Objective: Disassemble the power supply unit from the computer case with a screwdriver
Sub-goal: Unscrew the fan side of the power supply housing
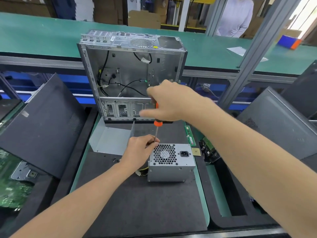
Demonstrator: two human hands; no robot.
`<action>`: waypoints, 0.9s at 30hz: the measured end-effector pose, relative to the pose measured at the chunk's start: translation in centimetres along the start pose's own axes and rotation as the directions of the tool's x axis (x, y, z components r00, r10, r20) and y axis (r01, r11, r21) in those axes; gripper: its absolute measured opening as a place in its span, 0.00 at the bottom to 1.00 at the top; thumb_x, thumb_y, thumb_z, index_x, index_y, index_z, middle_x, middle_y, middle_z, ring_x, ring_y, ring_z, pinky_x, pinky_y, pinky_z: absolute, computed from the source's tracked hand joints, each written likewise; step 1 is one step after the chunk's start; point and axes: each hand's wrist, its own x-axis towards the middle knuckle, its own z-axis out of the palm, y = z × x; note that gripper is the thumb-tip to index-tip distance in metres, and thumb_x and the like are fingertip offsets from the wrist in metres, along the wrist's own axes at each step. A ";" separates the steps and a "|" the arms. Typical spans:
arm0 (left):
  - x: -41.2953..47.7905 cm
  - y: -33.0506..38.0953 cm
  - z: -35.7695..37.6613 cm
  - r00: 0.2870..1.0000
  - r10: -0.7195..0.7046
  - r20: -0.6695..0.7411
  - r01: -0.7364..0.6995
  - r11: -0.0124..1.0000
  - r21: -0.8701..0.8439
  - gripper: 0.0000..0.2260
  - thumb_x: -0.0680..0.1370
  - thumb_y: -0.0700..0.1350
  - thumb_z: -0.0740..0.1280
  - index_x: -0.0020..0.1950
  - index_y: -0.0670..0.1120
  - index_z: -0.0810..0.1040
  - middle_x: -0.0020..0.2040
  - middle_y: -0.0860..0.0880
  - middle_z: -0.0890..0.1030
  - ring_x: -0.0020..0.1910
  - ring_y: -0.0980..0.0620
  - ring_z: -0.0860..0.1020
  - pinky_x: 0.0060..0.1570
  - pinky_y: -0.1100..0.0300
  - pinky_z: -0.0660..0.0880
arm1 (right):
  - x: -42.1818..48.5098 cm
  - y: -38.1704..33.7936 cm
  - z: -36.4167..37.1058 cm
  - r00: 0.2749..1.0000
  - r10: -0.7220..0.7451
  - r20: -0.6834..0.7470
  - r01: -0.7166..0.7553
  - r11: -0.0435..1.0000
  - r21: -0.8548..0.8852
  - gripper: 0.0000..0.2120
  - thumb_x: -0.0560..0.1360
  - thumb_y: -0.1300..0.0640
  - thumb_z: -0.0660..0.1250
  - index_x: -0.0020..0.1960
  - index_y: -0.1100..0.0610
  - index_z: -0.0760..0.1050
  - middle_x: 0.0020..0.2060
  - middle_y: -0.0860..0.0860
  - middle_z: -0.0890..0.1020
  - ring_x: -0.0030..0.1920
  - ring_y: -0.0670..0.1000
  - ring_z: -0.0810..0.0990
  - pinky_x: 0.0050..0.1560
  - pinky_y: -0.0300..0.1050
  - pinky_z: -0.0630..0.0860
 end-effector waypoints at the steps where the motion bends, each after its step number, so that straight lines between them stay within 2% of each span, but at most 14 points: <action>1: 0.0 0.0 0.0 1.000 -0.002 0.002 0.002 1.000 0.002 0.04 0.80 0.44 0.73 0.53 0.48 0.87 0.46 0.57 0.87 0.44 0.62 0.83 0.47 0.77 0.73 | 0.0 -0.6 0.4 0.989 0.136 -0.051 -0.139 0.987 -0.075 0.28 0.78 0.29 0.59 0.43 0.55 0.69 0.34 0.49 0.67 0.36 0.57 0.73 0.30 0.46 0.62; 2: 0.1 0.0 0.0 1.000 -0.004 0.006 0.004 1.000 0.002 0.04 0.80 0.44 0.73 0.53 0.48 0.87 0.45 0.56 0.87 0.43 0.62 0.83 0.47 0.77 0.74 | 0.0 -1.3 0.6 0.972 0.227 -0.063 -0.232 0.967 -0.103 0.30 0.79 0.28 0.56 0.39 0.56 0.65 0.33 0.50 0.65 0.33 0.56 0.70 0.29 0.45 0.60; 4: 0.1 0.1 0.0 1.000 -0.010 0.016 0.010 1.000 -0.002 0.05 0.80 0.44 0.73 0.54 0.48 0.87 0.45 0.56 0.87 0.43 0.63 0.83 0.48 0.76 0.74 | 0.2 -1.7 1.1 0.964 0.266 -0.016 -0.266 0.963 -0.051 0.29 0.81 0.32 0.59 0.36 0.55 0.60 0.34 0.51 0.64 0.30 0.53 0.65 0.28 0.45 0.60; 6: 0.1 0.0 -0.1 1.000 -0.014 0.024 0.014 1.000 -0.019 0.05 0.81 0.44 0.73 0.54 0.48 0.87 0.46 0.56 0.87 0.45 0.63 0.83 0.51 0.74 0.76 | 0.6 -1.2 1.2 0.983 0.182 0.018 -0.182 0.983 0.002 0.22 0.81 0.42 0.65 0.38 0.57 0.65 0.36 0.52 0.68 0.33 0.55 0.72 0.30 0.44 0.64; 8: 0.1 0.0 -0.1 1.000 -0.011 0.029 0.012 0.999 -0.034 0.05 0.81 0.44 0.73 0.55 0.47 0.87 0.48 0.56 0.87 0.47 0.62 0.84 0.53 0.70 0.78 | 0.7 -0.6 0.9 0.998 0.048 0.042 -0.051 0.996 0.076 0.11 0.78 0.51 0.69 0.44 0.58 0.74 0.38 0.52 0.76 0.41 0.58 0.80 0.34 0.45 0.71; 10: 0.1 0.0 -0.1 1.000 -0.007 0.030 0.008 0.999 -0.034 0.05 0.81 0.44 0.73 0.54 0.47 0.87 0.49 0.57 0.87 0.47 0.62 0.84 0.53 0.70 0.78 | 0.4 0.0 0.3 0.996 -0.072 0.048 0.063 0.984 0.164 0.06 0.75 0.54 0.72 0.47 0.55 0.78 0.38 0.45 0.77 0.42 0.51 0.79 0.35 0.42 0.71; 13: 0.1 -0.1 0.0 1.000 -0.015 0.018 0.015 0.999 -0.049 0.04 0.81 0.43 0.73 0.54 0.46 0.87 0.50 0.57 0.87 0.48 0.63 0.83 0.52 0.74 0.76 | 0.4 0.8 -0.6 0.980 -0.183 0.078 0.162 0.961 0.224 0.09 0.72 0.55 0.76 0.50 0.50 0.79 0.40 0.38 0.74 0.40 0.40 0.75 0.36 0.37 0.69; 17: -0.1 0.0 0.1 1.000 -0.007 -0.003 0.006 0.999 -0.049 0.04 0.80 0.42 0.73 0.53 0.45 0.87 0.49 0.56 0.87 0.48 0.62 0.83 0.52 0.73 0.77 | 0.3 1.0 -1.2 0.961 -0.231 0.154 0.174 0.934 0.313 0.18 0.68 0.60 0.76 0.52 0.44 0.77 0.42 0.39 0.79 0.41 0.41 0.76 0.41 0.45 0.75; 19: -0.1 0.1 0.2 1.000 -0.008 -0.007 0.008 0.999 -0.038 0.04 0.80 0.43 0.73 0.52 0.45 0.87 0.49 0.56 0.87 0.47 0.62 0.83 0.53 0.70 0.78 | 0.1 0.6 -0.9 0.970 -0.193 0.145 0.144 0.945 0.293 0.14 0.70 0.55 0.75 0.52 0.45 0.75 0.38 0.40 0.77 0.39 0.43 0.76 0.38 0.46 0.74; 20: -0.1 0.1 0.2 1.000 -0.017 -0.004 0.017 0.999 -0.035 0.04 0.81 0.43 0.73 0.52 0.46 0.87 0.49 0.57 0.87 0.46 0.62 0.83 0.53 0.69 0.79 | 0.0 0.3 -0.6 0.985 -0.134 0.110 0.106 0.968 0.225 0.11 0.72 0.47 0.73 0.49 0.48 0.74 0.36 0.42 0.76 0.38 0.45 0.77 0.35 0.47 0.72; 22: 0.0 0.2 0.2 0.999 -0.036 0.013 0.036 0.999 -0.022 0.04 0.81 0.45 0.72 0.53 0.48 0.87 0.49 0.58 0.87 0.46 0.63 0.83 0.54 0.68 0.79 | -0.1 -0.4 0.0 0.999 0.048 -0.012 -0.048 0.999 -0.023 0.25 0.75 0.30 0.64 0.39 0.51 0.68 0.34 0.47 0.72 0.33 0.51 0.73 0.30 0.44 0.64; 23: 0.0 0.1 0.2 0.999 -0.033 0.018 0.033 0.999 -0.013 0.04 0.81 0.45 0.72 0.53 0.49 0.87 0.49 0.57 0.87 0.46 0.62 0.84 0.55 0.68 0.79 | 0.0 -0.9 0.1 0.993 0.109 -0.042 -0.112 0.989 -0.099 0.29 0.75 0.27 0.60 0.36 0.52 0.65 0.33 0.49 0.70 0.31 0.51 0.70 0.29 0.43 0.60; 25: 0.1 0.0 0.1 1.000 -0.017 0.020 0.018 1.000 -0.009 0.05 0.81 0.44 0.73 0.54 0.48 0.87 0.49 0.56 0.87 0.47 0.61 0.84 0.55 0.66 0.80 | 0.2 -1.4 0.4 0.989 0.146 -0.022 -0.147 0.986 -0.076 0.29 0.78 0.29 0.61 0.36 0.54 0.62 0.34 0.51 0.68 0.30 0.52 0.69 0.29 0.43 0.59; 27: 0.1 -0.1 0.1 1.000 -0.016 0.023 0.017 1.000 -0.022 0.05 0.81 0.44 0.73 0.54 0.47 0.87 0.49 0.55 0.87 0.47 0.61 0.84 0.56 0.65 0.80 | 0.5 -1.0 0.3 0.996 0.079 0.028 -0.079 0.997 0.007 0.23 0.79 0.37 0.66 0.38 0.54 0.66 0.35 0.51 0.70 0.32 0.53 0.73 0.29 0.43 0.61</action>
